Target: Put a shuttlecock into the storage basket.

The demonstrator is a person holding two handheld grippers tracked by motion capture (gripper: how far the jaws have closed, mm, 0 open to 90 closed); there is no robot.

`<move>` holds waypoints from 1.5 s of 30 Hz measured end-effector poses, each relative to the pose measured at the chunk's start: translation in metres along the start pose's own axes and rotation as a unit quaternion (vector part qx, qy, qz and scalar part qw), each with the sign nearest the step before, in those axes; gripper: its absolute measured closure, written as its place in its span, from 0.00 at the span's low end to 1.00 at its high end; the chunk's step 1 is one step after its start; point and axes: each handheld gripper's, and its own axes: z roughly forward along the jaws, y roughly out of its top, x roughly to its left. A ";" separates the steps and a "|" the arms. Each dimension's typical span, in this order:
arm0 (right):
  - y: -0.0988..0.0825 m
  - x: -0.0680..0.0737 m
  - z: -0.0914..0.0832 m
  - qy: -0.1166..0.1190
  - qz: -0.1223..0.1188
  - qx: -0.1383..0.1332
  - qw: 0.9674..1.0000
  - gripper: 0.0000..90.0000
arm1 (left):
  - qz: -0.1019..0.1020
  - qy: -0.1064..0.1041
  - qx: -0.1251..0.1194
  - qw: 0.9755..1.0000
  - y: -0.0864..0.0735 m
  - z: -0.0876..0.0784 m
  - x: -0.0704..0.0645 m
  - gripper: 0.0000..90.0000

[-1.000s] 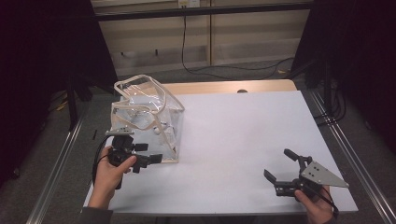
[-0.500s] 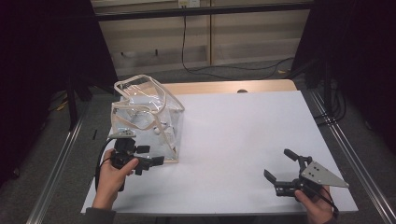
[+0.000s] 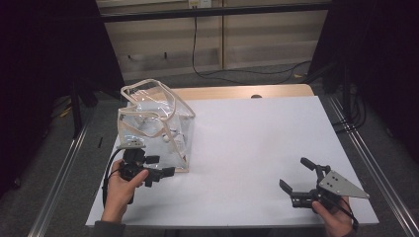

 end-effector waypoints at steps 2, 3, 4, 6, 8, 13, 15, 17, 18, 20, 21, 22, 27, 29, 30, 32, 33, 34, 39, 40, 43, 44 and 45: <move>0.000 0.000 0.000 0.000 0.001 0.001 1.000 0.02 | -0.001 0.001 -0.001 1.000 -0.002 0.000 0.002 0.08; 0.000 0.000 0.000 -0.001 -0.001 0.002 1.000 0.02 | -0.003 -0.001 -0.001 1.000 -0.003 0.001 0.002 0.08; 0.000 0.000 0.000 -0.001 -0.001 0.002 1.000 0.02 | -0.005 0.000 0.001 1.000 -0.003 0.002 0.002 0.08; 0.000 0.000 0.000 0.000 -0.001 0.002 1.000 0.02 | -0.004 0.000 0.001 1.000 -0.005 0.002 0.003 0.08; 0.000 0.000 0.000 -0.001 -0.001 0.002 1.000 0.02 | -0.007 -0.002 -0.002 1.000 -0.006 0.003 0.004 0.08; 0.000 0.000 0.000 0.000 -0.001 0.002 1.000 0.02 | -0.010 0.000 -0.003 1.000 -0.009 0.005 0.005 0.08; 0.000 0.000 0.000 0.000 -0.001 0.002 1.000 0.02 | -0.011 -0.003 -0.002 1.000 -0.009 0.005 0.005 0.08; 0.000 0.000 0.000 0.000 -0.001 0.002 1.000 0.02 | -0.010 -0.001 -0.003 1.000 -0.010 0.006 0.005 0.08; 0.000 0.000 0.000 0.000 -0.001 0.002 1.000 0.02 | -0.010 0.000 -0.002 1.000 -0.010 0.006 0.005 0.08; 0.000 0.000 0.000 0.000 -0.001 0.002 1.000 0.02 | -0.009 -0.002 -0.002 1.000 -0.010 0.006 0.005 0.08; 0.000 0.000 0.000 0.000 0.000 0.002 1.000 0.02 | -0.010 -0.001 -0.006 1.000 -0.011 0.006 0.005 0.08; 0.000 0.000 0.000 0.000 0.000 0.002 1.000 0.02 | -0.013 -0.001 -0.006 1.000 -0.012 0.007 0.005 0.08; 0.000 0.000 0.000 0.000 0.000 0.002 1.000 0.02 | -0.010 0.004 -0.005 1.000 -0.014 0.007 0.006 0.08; 0.000 0.000 0.000 0.000 0.000 0.002 1.000 0.02 | -0.012 0.003 -0.005 1.000 -0.015 0.007 0.006 0.07; 0.000 0.000 0.000 0.000 -0.001 0.002 1.000 0.02 | -0.010 0.005 -0.004 1.000 -0.015 0.007 0.006 0.08; 0.000 0.000 0.001 0.002 -0.002 0.003 1.000 0.02 | -0.009 0.006 -0.004 1.000 -0.016 0.007 0.006 0.08; 0.000 0.000 0.001 0.002 -0.002 0.003 1.000 0.02 | -0.009 0.005 -0.003 1.000 -0.016 0.007 0.006 0.08; 0.000 0.000 0.001 0.002 -0.002 0.003 1.000 0.02 | -0.008 0.008 -0.001 1.000 -0.016 0.007 0.005 0.08; -0.001 0.000 0.001 0.001 0.000 0.002 1.000 0.02 | -0.008 0.005 -0.006 1.000 -0.017 0.006 0.005 0.08; -0.001 0.000 0.001 0.001 -0.001 0.002 1.000 0.02 | -0.008 0.006 -0.006 1.000 -0.017 0.006 0.005 0.08; -0.001 0.000 0.001 0.001 -0.001 0.002 1.000 0.02 | -0.005 0.006 -0.002 1.000 -0.018 0.006 0.006 0.08; -0.001 -0.001 0.001 0.001 -0.001 0.003 1.000 0.02 | -0.006 0.006 -0.003 1.000 -0.018 0.006 0.006 0.08; -0.001 -0.001 0.001 0.000 -0.001 0.003 1.000 0.02 | -0.006 0.005 -0.004 1.000 -0.018 0.007 0.006 0.07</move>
